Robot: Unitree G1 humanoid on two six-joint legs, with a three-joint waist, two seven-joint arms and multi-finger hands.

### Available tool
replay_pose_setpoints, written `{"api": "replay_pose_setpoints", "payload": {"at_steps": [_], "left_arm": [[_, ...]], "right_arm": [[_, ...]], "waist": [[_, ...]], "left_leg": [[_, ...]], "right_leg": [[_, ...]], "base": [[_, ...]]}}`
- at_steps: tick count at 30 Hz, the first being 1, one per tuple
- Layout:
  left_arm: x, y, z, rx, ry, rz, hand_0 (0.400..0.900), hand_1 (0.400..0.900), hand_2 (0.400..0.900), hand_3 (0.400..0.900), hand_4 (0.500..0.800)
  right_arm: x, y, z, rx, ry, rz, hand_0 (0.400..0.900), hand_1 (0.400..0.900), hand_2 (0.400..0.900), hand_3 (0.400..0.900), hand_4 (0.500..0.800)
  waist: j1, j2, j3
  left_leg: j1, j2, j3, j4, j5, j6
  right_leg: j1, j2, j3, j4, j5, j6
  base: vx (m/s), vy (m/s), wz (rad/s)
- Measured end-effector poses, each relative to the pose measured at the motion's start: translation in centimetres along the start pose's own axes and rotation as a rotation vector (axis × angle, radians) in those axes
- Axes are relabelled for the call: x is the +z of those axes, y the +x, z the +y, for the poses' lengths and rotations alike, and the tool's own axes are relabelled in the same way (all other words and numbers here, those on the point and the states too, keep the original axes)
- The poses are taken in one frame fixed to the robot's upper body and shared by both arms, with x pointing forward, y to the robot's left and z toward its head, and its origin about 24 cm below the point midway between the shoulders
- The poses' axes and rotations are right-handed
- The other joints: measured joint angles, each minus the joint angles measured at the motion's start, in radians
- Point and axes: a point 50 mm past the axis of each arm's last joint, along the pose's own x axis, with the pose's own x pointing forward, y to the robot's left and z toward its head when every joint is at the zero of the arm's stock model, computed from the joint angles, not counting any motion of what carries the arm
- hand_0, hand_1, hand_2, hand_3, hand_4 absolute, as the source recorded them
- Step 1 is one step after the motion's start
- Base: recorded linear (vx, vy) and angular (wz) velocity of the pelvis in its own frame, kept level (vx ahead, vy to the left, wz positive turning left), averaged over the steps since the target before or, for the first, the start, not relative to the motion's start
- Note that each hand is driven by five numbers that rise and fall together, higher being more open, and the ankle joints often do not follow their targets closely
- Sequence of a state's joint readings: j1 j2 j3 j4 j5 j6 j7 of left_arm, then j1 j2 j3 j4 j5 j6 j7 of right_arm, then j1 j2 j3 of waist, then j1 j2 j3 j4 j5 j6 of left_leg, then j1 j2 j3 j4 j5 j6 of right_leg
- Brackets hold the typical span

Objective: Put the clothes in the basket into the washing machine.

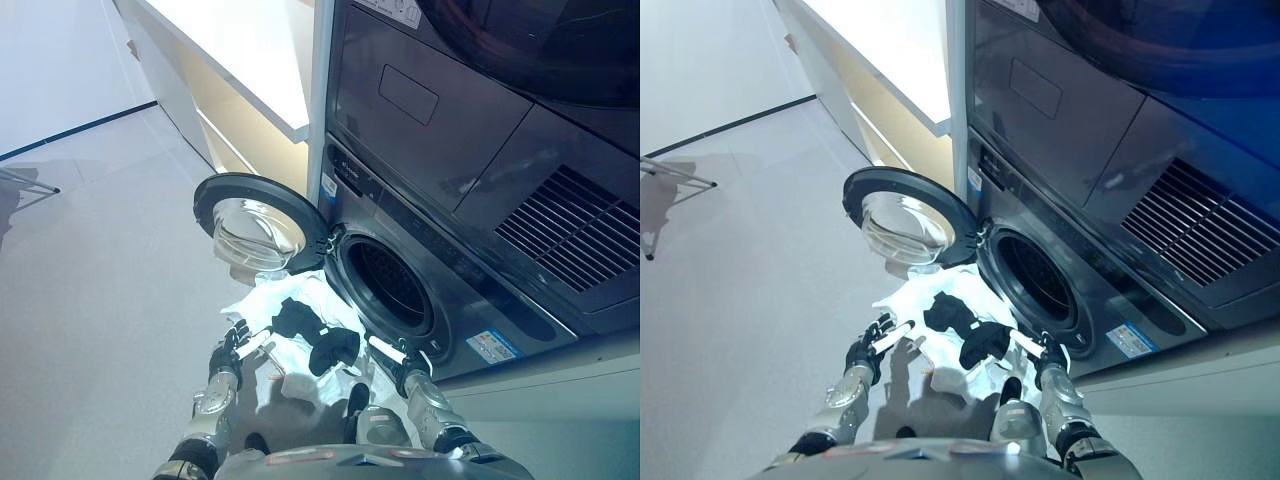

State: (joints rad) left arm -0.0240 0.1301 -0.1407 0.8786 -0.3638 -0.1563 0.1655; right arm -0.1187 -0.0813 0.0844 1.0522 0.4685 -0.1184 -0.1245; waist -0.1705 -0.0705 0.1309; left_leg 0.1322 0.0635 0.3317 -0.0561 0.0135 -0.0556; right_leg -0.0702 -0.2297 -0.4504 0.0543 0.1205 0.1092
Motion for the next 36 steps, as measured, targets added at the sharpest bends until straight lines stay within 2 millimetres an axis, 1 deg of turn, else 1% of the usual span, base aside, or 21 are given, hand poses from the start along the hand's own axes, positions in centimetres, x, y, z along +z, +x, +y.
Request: {"api": "replay_pose_setpoints", "payload": {"at_steps": [14,36], "left_arm": [[-0.1,-0.05,0.1,0.006,0.0,0.002,0.9,0.9,0.9,0.9,0.8],[-0.12,-0.06,0.12,0.008,0.0,0.002,0.9,0.9,0.9,0.9,0.8]], "right_arm": [[0.0,0.0,-0.01,-0.003,0.0,-0.001,0.9,0.9,0.9,0.9,0.8],[0.06,0.01,0.01,-0.008,-0.003,-0.004,0.9,0.9,0.9,0.9,0.8]], "waist": [[0.0,-0.014,-0.001],[0.0,-0.014,0.0]], "left_leg": [[-0.001,-0.001,-0.003,-0.001,0.0,0.0],[-0.007,-0.002,-0.002,-0.003,-0.001,0.001]], "right_leg": [[0.0,0.0,0.0,0.0,0.0,0.0],[-0.007,-0.001,0.0,-0.002,0.0,0.0]], "base": [[0.0,0.0,0.0],[0.0,0.0,0.0]]}}
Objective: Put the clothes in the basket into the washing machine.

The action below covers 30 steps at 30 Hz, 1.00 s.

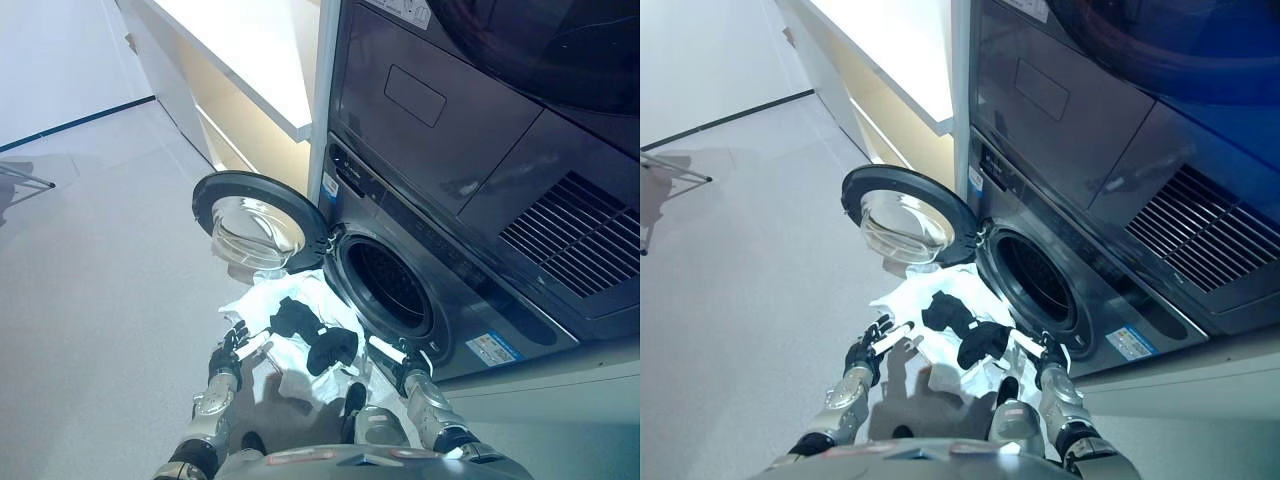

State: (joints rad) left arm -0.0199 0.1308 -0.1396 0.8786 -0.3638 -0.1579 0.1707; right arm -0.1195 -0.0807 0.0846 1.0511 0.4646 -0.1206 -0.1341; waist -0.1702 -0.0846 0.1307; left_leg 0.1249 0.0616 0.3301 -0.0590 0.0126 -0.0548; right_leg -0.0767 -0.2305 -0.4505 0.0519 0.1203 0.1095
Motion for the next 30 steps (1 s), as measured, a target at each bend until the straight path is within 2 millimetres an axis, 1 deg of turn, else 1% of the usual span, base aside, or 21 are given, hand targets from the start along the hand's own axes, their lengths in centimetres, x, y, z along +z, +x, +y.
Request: {"api": "replay_pose_setpoints", "payload": {"at_steps": [2,4,5,7,8,11,13,14,15,16,17,18,19,20,21,23,24,25,26,28,30], "left_arm": [[0.1,0.0,0.0,0.0,0.0,-0.007,0.9,0.9,0.9,0.9,0.8],[0.7,0.0,0.0,-0.004,-0.003,-0.031,0.9,0.9,0.9,0.9,0.8],[1.3,0.0,-0.1,-0.011,-0.004,-0.057,0.9,0.9,0.9,0.9,0.8],[3.2,0.1,-0.2,-0.027,-0.008,-0.142,0.9,0.9,0.9,0.9,0.8],[4.3,0.1,-0.3,-0.031,-0.008,-0.185,0.9,0.9,0.9,0.9,0.8],[9.6,-0.2,-1.2,-0.067,-0.015,-0.399,0.9,0.9,0.9,0.9,0.8],[12.6,-0.7,-1.5,-0.078,-0.015,-0.518,0.9,0.9,0.9,0.9,0.8],[13.8,-0.9,-1.5,-0.077,-0.013,-0.561,0.9,0.9,0.9,0.9,0.8],[15.2,-1.3,-1.7,-0.085,-0.01,-0.619,0.9,0.9,0.9,0.9,0.8],[17.2,-1.8,-1.9,-0.094,-0.004,-0.695,0.9,0.9,0.9,0.9,0.8],[19.1,-2.5,-2.5,-0.108,-0.004,-0.771,0.9,0.9,0.9,0.9,0.8],[20.8,-3.0,-3.3,-0.125,-0.004,-0.839,0.9,0.9,0.9,0.9,0.8],[23.0,-3.8,-3.9,-0.139,-0.002,-0.917,0.9,0.9,0.9,0.9,0.8],[24.4,-4.4,-4.4,-0.145,0.0,-0.972,0.9,0.9,0.9,0.9,0.8],[25.6,-5.2,-4.8,-0.155,0.016,-1.026,0.9,0.9,0.9,0.9,0.8],[27.2,-6.0,-5.5,-0.157,0.04,-1.092,0.9,0.9,0.9,0.9,0.8],[27.9,-6.5,-5.8,-0.159,0.04,-1.127,0.9,0.9,0.9,0.9,0.8],[28.6,-7.0,-5.9,-0.163,0.034,-1.16,0.9,0.9,0.9,0.9,0.8],[29.1,-7.4,-6.1,-0.163,0.031,-1.182,0.9,0.9,0.9,0.9,0.8],[29.9,-8.2,-6.7,-0.173,0.027,-1.228,0.9,0.9,0.9,0.9,0.8],[30.8,-9.3,-7.4,-0.188,0.021,-1.281,0.9,0.9,0.9,0.9,0.8]], "right_arm": [[0.5,0.0,0.3,0.014,-0.073,-0.025,0.9,0.9,0.9,0.9,0.8],[1.7,0.0,0.8,0.044,-0.146,-0.08,0.9,0.9,0.9,0.9,0.8],[2.5,0.1,1.2,0.058,-0.192,-0.114,0.9,0.9,0.9,0.9,0.8],[4.9,0.5,1.9,0.076,-0.277,-0.19,0.9,0.9,0.9,0.9,0.8],[6.2,0.7,2.3,0.073,-0.317,-0.229,0.9,0.9,0.9,0.9,0.8],[12.4,0.9,3.7,0.061,-0.4,-0.4,0.9,0.9,0.9,0.9,0.8],[15.6,0.4,4.9,0.067,-0.435,-0.505,0.9,0.9,0.9,0.9,0.8],[17.2,0.0,5.9,0.081,-0.444,-0.555,0.9,0.9,0.9,0.9,0.8],[18.7,-0.4,6.8,0.088,-0.462,-0.61,0.9,0.9,0.9,0.9,0.8],[20.8,-1.0,7.6,0.091,-0.474,-0.674,0.9,0.9,0.9,0.9,0.8],[23.0,-1.7,8.2,0.084,-0.486,-0.734,0.9,0.9,0.9,0.9,0.8],[25.3,-2.4,8.6,0.071,-0.492,-0.791,0.9,0.9,0.9,0.9,0.8],[27.7,-3.5,9.1,0.062,-0.488,-0.86,0.9,0.9,0.9,0.9,0.8],[29.7,-4.5,9.5,0.052,-0.485,-0.916,0.9,0.9,0.9,0.9,0.8],[31.6,-5.4,9.8,0.032,-0.492,-0.959,0.9,0.9,0.9,0.9,0.8],[34.3,-6.8,9.8,-0.016,-0.506,-1.021,0.9,0.9,0.9,0.9,0.8],[35.7,-7.4,9.6,-0.052,-0.529,-1.04,0.9,0.9,0.9,0.9,0.8],[37.0,-8.1,9.5,-0.085,-0.541,-1.067,0.9,0.9,0.9,0.9,0.8],[38.0,-8.8,9.3,-0.114,-0.534,-1.094,0.9,0.9,0.9,0.9,0.8],[39.7,-9.7,8.3,-0.201,-0.537,-1.11,0.9,0.9,0.9,0.9,0.8],[40.7,-10.2,7.3,-0.269,-0.535,-1.122,0.9,0.9,0.9,0.9,0.8]], "waist": [[-0.001,0.0,0.002],[0.002,-0.001,0.01],[0.003,-0.004,0.022],[0.01,-0.011,0.054],[0.019,-0.01,0.072],[0.053,-0.006,0.157],[0.057,-0.002,0.209],[0.07,0.002,0.239],[0.069,0.0,0.258],[0.082,0.005,0.283],[0.095,0.016,0.314],[0.102,0.024,0.349],[0.115,0.028,0.396],[0.132,0.036,0.422],[0.139,0.037,0.426],[0.169,0.04,0.445],[0.171,0.04,0.445],[0.176,0.041,0.446],[0.191,0.041,0.447],[0.21,0.042,0.447],[0.233,0.042,0.448]], "left_leg": [[-0.019,0.0,-0.002,0.002,0.0,0.0],[-0.043,-0.001,-0.004,0.005,0.004,0.0],[-0.066,0.0,-0.009,0.022,0.004,0.001],[-0.112,0.001,-0.019,0.043,0.003,0.003],[-0.151,0.002,-0.03,0.073,-0.002,0.005],[-0.292,0.0,-0.061,0.157,-0.007,0.015],[-0.37,0.007,-0.088,0.201,-0.008,0.017],[-0.406,0.008,-0.096,0.225,-0.008,0.017],[-0.453,0.018,-0.108,0.258,-0.023,0.021],[-0.523,0.021,-0.118,0.291,-0.029,0.018],[-0.588,0.02,-0.139,0.332,-0.028,0.023],[-0.648,0.02,-0.146,0.373,-0.025,0.031],[-0.698,0.021,-0.163,0.409,-0.028,0.035],[-0.76,0.022,-0.173,0.449,-0.027,0.038],[-0.834,0.023,-0.188,0.495,-0.037,0.041],[-0.935,0.021,-0.201,0.558,-0.035,0.049],[-0.99,0.014,-0.21,0.59,-0.041,0.052],[-1.041,0.006,-0.22,0.616,-0.043,0.055],[-1.088,0.002,-0.228,0.646,-0.043,0.056],[-1.177,-0.013,-0.246,0.715,-0.057,0.062],[-1.261,-0.017,-0.266,0.793,-0.072,0.063]], "right_leg": [[-0.015,-0.001,0.0,0.0,-0.001,0.001],[-0.039,-0.002,0.0,0.002,0.003,-0.003],[-0.05,-0.004,-0.001,0.004,0.005,-0.007],[-0.082,-0.008,0.0,0.008,0.01,-0.013],[-0.111,-0.014,0.0,0.027,0.015,-0.018],[-0.216,-0.037,-0.002,0.07,0.022,-0.027],[-0.268,-0.041,-0.003,0.09,0.026,-0.032],[-0.286,-0.044,-0.002,0.102,0.026,-0.033],[-0.34,-0.05,-0.004,0.142,0.026,-0.032],[-0.39,-0.061,-0.009,0.162,0.023,-0.028],[-0.426,-0.065,-0.015,0.167,0.02,-0.026],[-0.468,-0.069,-0.016,0.19,0.019,-0.028],[-0.505,-0.077,-0.011,0.211,0.008,-0.036],[-0.55,-0.084,-0.002,0.237,0.0,-0.054],[-0.618,-0.094,-0.003,0.281,-0.01,-0.067],[-0.713,-0.123,-0.004,0.364,-0.029,-0.086],[-0.768,-0.144,-0.007,0.418,-0.048,-0.095],[-0.809,-0.164,-0.013,0.451,-0.077,-0.091],[-0.852,-0.178,-0.022,0.488,-0.084,-0.094],[-0.935,-0.227,-0.025,0.585,-0.128,-0.107],[-0.998,-0.253,-0.029,0.665,-0.155,-0.119]], "base": [[-0.02,0.006,0.04],[-0.11,0.005,0.1],[-0.12,0.002,0.11],[-0.2,-0.003,0.2],[-0.27,-0.016,0.31],[-0.21,-0.019,0.23],[-0.18,-0.013,0.22],[-0.24,-0.027,0.34],[-0.14,-0.025,0.31],[-0.23,-0.034,0.37],[-0.14,-0.02,0.3],[-0.22,-0.062,0.44],[-0.14,-0.053,0.41],[-0.2,-0.073,0.47],[-0.15,-0.066,0.44],[-0.15,-0.069,0.46],[-0.1,-0.047,0.37],[-0.09,-0.048,0.36],[-0.11,-0.076,0.46],[-0.05,-0.068,0.35],[-0.03,-0.047,0.27]]}}
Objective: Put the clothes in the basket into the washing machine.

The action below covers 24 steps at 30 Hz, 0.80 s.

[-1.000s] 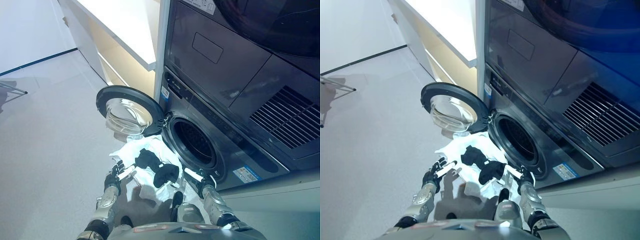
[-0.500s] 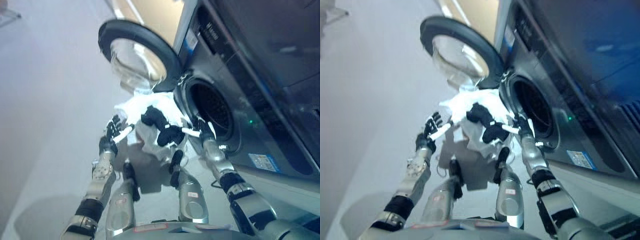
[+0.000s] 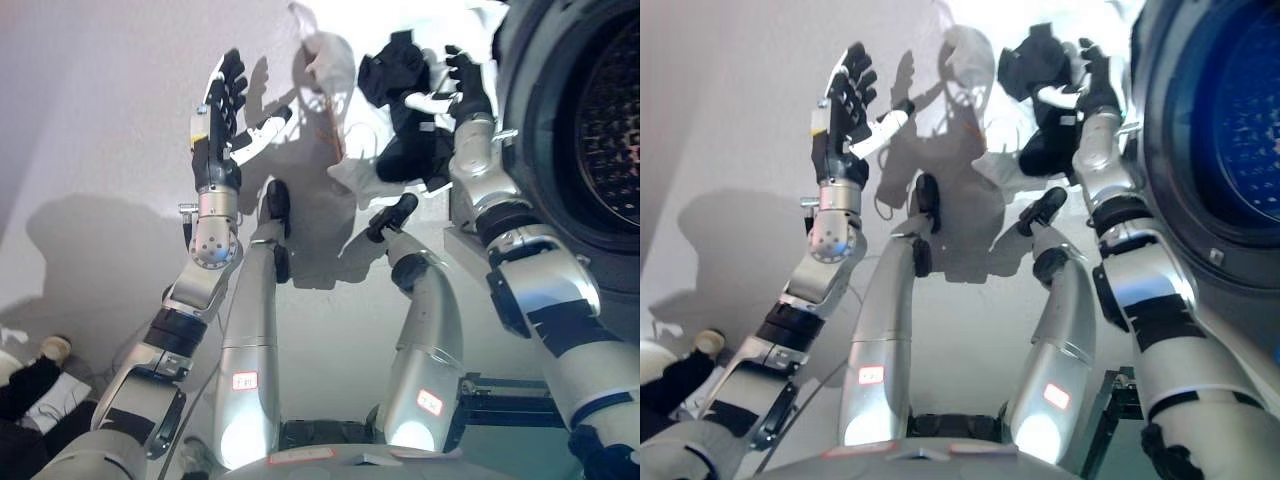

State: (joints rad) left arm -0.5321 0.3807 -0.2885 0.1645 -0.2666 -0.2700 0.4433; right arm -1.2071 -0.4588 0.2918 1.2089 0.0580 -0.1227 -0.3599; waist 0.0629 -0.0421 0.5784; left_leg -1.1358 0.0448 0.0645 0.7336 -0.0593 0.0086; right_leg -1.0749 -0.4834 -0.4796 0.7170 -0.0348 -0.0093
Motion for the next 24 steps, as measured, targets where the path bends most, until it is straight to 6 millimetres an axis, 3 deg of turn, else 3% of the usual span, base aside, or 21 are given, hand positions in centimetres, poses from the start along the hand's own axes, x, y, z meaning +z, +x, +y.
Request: {"api": "replay_pose_setpoints", "payload": {"at_steps": [6,9,13,24], "left_arm": [[2.9,0.7,-1.2,-0.058,0.003,-0.141,0.9,0.9,0.9,0.9,0.8],[4.0,0.9,-1.3,-0.073,0.005,-0.197,0.9,0.9,0.9,0.9,0.8],[4.3,1.0,-1.3,-0.065,-0.001,-0.208,0.9,0.9,0.9,0.9,0.8],[4.3,-0.3,-0.4,-0.057,-0.03,-0.195,0.9,0.9,0.9,0.9,0.8]], "right_arm": [[-0.2,0.7,-2.9,-0.097,-0.128,-0.008,0.9,0.9,0.9,0.9,0.8],[-0.1,1.0,-3.8,-0.12,-0.17,-0.01,0.9,0.9,0.9,0.9,0.8],[-0.8,1.1,-4.2,-0.134,-0.258,0.037,0.9,0.9,0.9,0.9,0.8],[-2.9,0.7,-4.9,-0.143,-0.395,0.155,0.9,0.9,0.9,0.9,0.8]], "waist": [[0.032,0.002,0.0],[0.05,0.003,0.0],[0.07,0.008,0.003],[0.101,0.058,0.012]], "left_leg": [[-0.175,-0.045,-0.045,0.155,-0.035,0.004],[-0.257,-0.05,-0.043,0.225,-0.048,0.011],[-0.341,-0.067,-0.039,0.297,-0.068,0.021],[-0.394,-0.08,-0.052,0.48,-0.147,0.07]], "right_leg": [[-0.146,-0.097,0.005,0.187,-0.079,-0.027],[-0.227,-0.129,0.022,0.261,-0.101,-0.042],[-0.317,-0.161,0.057,0.332,-0.119,-0.045],[-0.314,-0.207,0.07,0.44,-0.145,-0.033]], "base": [[-0.03,-0.037,0.25],[-0.04,0.026,0.13],[-0.02,0.068,0.06],[-0.01,0.053,-0.03]]}}
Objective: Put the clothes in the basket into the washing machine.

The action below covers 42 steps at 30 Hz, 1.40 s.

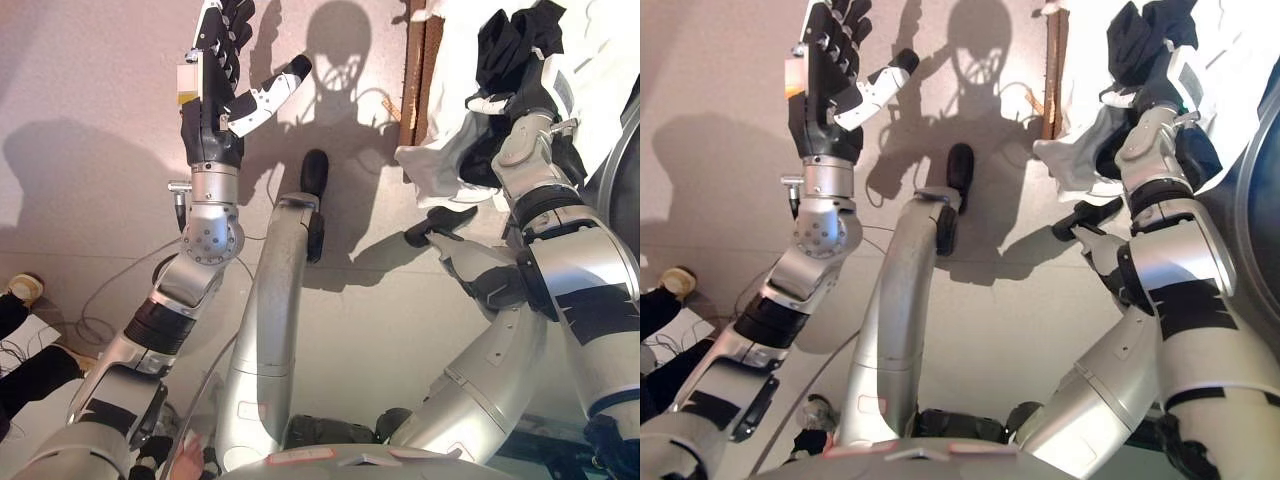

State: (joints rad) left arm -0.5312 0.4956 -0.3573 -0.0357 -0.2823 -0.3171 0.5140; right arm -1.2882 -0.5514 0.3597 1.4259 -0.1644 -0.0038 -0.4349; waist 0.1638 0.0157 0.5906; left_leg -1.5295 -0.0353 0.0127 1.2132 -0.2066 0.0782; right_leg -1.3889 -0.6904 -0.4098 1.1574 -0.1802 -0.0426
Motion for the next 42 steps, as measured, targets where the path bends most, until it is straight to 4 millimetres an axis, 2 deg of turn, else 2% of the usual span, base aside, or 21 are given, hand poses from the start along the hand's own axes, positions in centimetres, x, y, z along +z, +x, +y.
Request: {"api": "replay_pose_setpoints", "payload": {"at_steps": [2,3,12,17,20,22,26,28,30,32,37,39,42], "left_arm": [[0.0,-0.4,0.2,-0.012,0.007,0.007,0.9,0.9,0.9,0.9,0.8],[-0.1,-0.6,0.4,-0.019,0.012,0.013,0.9,0.9,0.9,0.9,0.8],[-1.2,-2.1,1.0,-0.025,0.004,0.086,0.9,0.9,0.9,0.9,0.8],[-1.1,-1.9,1.0,-0.016,0.0,0.079,0.9,0.9,0.9,0.9,0.8],[-0.8,-1.6,1.5,0.017,-0.002,0.064,0.9,0.9,0.9,0.9,0.8],[-0.9,-1.8,2.1,0.064,-0.003,0.07,0.9,0.9,0.9,0.9,0.8],[-0.6,-1.6,3.9,0.187,0.013,0.057,0.9,0.9,0.9,0.9,0.8],[-0.5,-1.4,4.3,0.215,0.024,0.054,0.9,0.9,0.9,0.9,0.8],[-0.4,-1.4,4.5,0.233,0.033,0.048,0.9,0.9,0.9,0.9,0.8],[-0.3,-1.4,4.5,0.233,0.031,0.044,0.9,0.9,0.9,0.9,0.8],[-0.3,-1.9,4.8,0.255,0.029,0.051,0.9,0.9,0.9,0.9,0.8],[-0.4,-1.9,5.2,0.272,0.04,0.061,0.9,0.9,0.9,0.9,0.8],[-0.9,-2.4,5.6,0.294,0.053,0.089,0.9,0.9,0.9,0.9,0.8]], "right_arm": [[-0.6,0.0,0.1,0.017,-0.019,0.013,0.9,0.9,0.9,0.9,0.8],[-1.0,-0.1,0.1,0.027,-0.03,0.019,0.4,0.4,0.4,0.4,0.5],[-2.1,-0.2,0.2,0.042,-0.046,0.027,0.4,0.4,0.4,0.4,0.5],[-1.6,-0.3,0.3,0.034,-0.024,-0.014,0.4,0.4,0.4,0.4,0.5],[-0.2,-0.2,0.0,0.021,0.006,-0.075,0.4,0.4,0.4,0.4,0.5],[1.3,-0.3,-0.1,0.016,0.03,-0.146,0.4,0.4,0.4,0.4,0.5],[5.2,-2.2,-0.5,0.018,0.109,-0.396,0.4,0.4,0.4,0.4,0.5],[5.9,-3.3,-0.3,0.023,0.14,-0.467,0.4,0.4,0.4,0.4,0.5],[5.8,-4.2,0.0,0.031,0.145,-0.508,0.4,0.4,0.4,0.4,0.5],[4.9,-4.9,0.0,0.029,0.168,-0.508,0.4,0.4,0.4,0.4,0.5],[2.3,-6.1,0.0,0.02,0.219,-0.464,0.4,0.4,0.4,0.4,0.5],[1.7,-6.9,0.5,0.03,0.258,-0.452,0.4,0.4,0.4,0.4,0.5],[1.2,-8.5,2.2,0.034,0.406,-0.402,0.4,0.4,0.4,0.4,0.5]], "waist": [[0.004,0.002,0.0],[0.007,0.005,0.0],[0.008,0.006,0.0],[-0.005,0.005,0.0],[-0.026,0.003,-0.001],[-0.035,0.002,-0.001],[-0.117,-0.006,0.001],[-0.152,-0.009,0.001],[-0.184,-0.018,0.0],[-0.208,-0.021,0.0],[-0.228,-0.036,0.0],[-0.244,-0.045,-0.001],[-0.259,-0.057,-0.001]], "left_leg": [[0.001,-0.001,0.006,0.018,-0.006,0.007],[0.002,-0.001,0.008,0.026,-0.009,0.008],[0.025,0.001,0.021,0.056,-0.022,0.013],[0.038,0.003,0.033,0.054,-0.026,0.011],[0.039,0.013,0.046,0.042,-0.025,0.011],[0.039,0.025,0.054,0.028,-0.023,0.019],[0.057,0.054,0.067,0.002,-0.027,0.034],[0.081,0.069,0.077,-0.008,-0.036,0.048],[0.107,0.07,0.085,-0.019,-0.042,0.058],[0.127,0.069,0.087,-0.029,-0.048,0.063],[0.166,0.079,0.102,-0.075,-0.046,0.073],[0.201,0.085,0.115,-0.122,-0.038,0.074],[0.303,0.086,0.137,-0.227,-0.016,0.067]], "right_leg": [[-0.001,-0.005,0.013,0.013,0.0,0.003],[0.0,-0.006,0.017,0.017,-0.001,0.003],[0.001,-0.007,0.054,0.04,-0.001,0.005],[-0.005,0.005,0.076,0.038,0.0,0.006],[-0.016,0.015,0.082,0.018,0.01,0.018],[-0.019,0.04,0.086,-0.014,0.032,0.021],[0.017,0.094,0.069,-0.108,0.091,0.046],[0.048,0.114,0.067,-0.15,0.112,0.057],[0.078,0.124,0.066,-0.184,0.127,0.061],[0.103,0.13,0.062,-0.211,0.131,0.071],[0.148,0.147,0.048,-0.278,0.148,0.082],[0.187,0.152,0.03,-0.337,0.181,0.095],[0.287,0.185,0.004,-0.464,0.236,0.103]], "base": [[-0.02,0.048,-0.02],[-0.02,0.056,-0.05],[-0.01,0.04,-0.07],[-0.01,0.022,-0.08],[-0.02,0.04,-0.29],[-0.03,0.052,-0.38],[-0.02,0.061,-0.38],[0.0,0.035,-0.18],[0.0,0.021,-0.11],[0.0,0.009,-0.06],[0.02,-0.017,-0.03],[0.02,-0.003,-0.14],[0.01,0.069,-0.2]]}}
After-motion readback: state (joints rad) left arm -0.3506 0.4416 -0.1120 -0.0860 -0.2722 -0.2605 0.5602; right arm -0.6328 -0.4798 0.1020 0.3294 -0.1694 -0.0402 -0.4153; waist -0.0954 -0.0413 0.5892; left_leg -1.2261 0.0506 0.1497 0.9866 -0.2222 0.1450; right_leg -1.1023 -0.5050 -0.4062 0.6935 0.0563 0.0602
